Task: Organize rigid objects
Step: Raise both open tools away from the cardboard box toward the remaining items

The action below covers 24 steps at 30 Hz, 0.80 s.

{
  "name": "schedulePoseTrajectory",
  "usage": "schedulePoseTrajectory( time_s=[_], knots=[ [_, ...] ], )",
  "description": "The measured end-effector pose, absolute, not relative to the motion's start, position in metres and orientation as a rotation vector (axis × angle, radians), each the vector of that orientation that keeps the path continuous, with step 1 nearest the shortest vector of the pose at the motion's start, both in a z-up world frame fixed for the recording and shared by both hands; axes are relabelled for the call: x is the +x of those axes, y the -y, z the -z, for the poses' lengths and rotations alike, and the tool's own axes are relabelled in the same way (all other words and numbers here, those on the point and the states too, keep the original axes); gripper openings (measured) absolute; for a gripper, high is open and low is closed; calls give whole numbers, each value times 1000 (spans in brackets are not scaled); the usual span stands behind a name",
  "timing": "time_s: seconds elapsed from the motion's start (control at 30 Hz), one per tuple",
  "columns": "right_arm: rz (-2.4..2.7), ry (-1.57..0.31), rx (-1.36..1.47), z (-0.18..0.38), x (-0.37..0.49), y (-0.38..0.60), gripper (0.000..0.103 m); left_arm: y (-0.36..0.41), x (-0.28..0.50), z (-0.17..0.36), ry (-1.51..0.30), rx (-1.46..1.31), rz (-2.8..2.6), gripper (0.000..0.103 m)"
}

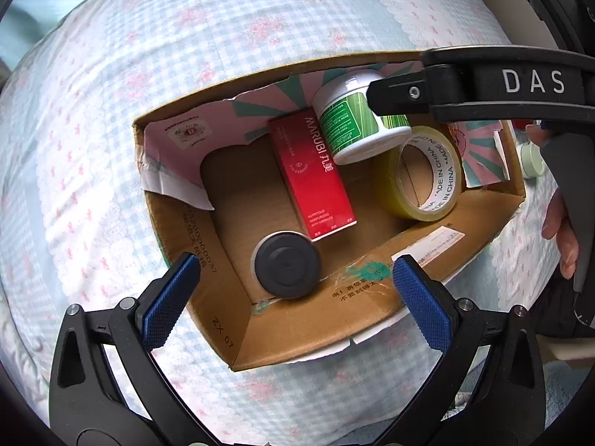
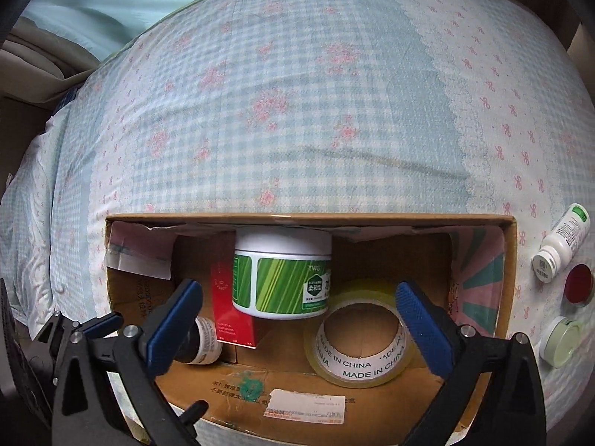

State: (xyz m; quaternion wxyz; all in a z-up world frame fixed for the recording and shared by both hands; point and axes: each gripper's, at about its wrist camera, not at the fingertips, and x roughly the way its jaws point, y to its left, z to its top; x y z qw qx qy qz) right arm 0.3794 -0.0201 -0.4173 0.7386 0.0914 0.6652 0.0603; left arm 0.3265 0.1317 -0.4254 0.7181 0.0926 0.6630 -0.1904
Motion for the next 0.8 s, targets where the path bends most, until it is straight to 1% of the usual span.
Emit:
schedulePoseTrajectory(
  time_s=[0.2, 0.43, 0.8],
  knots=[
    [-114, -1444, 205, 406, 369, 28, 103, -141, 320, 419, -1458, 181, 401, 103],
    [-116, -1390, 203, 379, 358, 21, 103, -151, 306, 388, -1408, 166, 399, 103],
    [-126, -1289, 196, 322, 323, 15, 103, -157, 274, 336, -1311, 166, 369, 103]
  ],
)
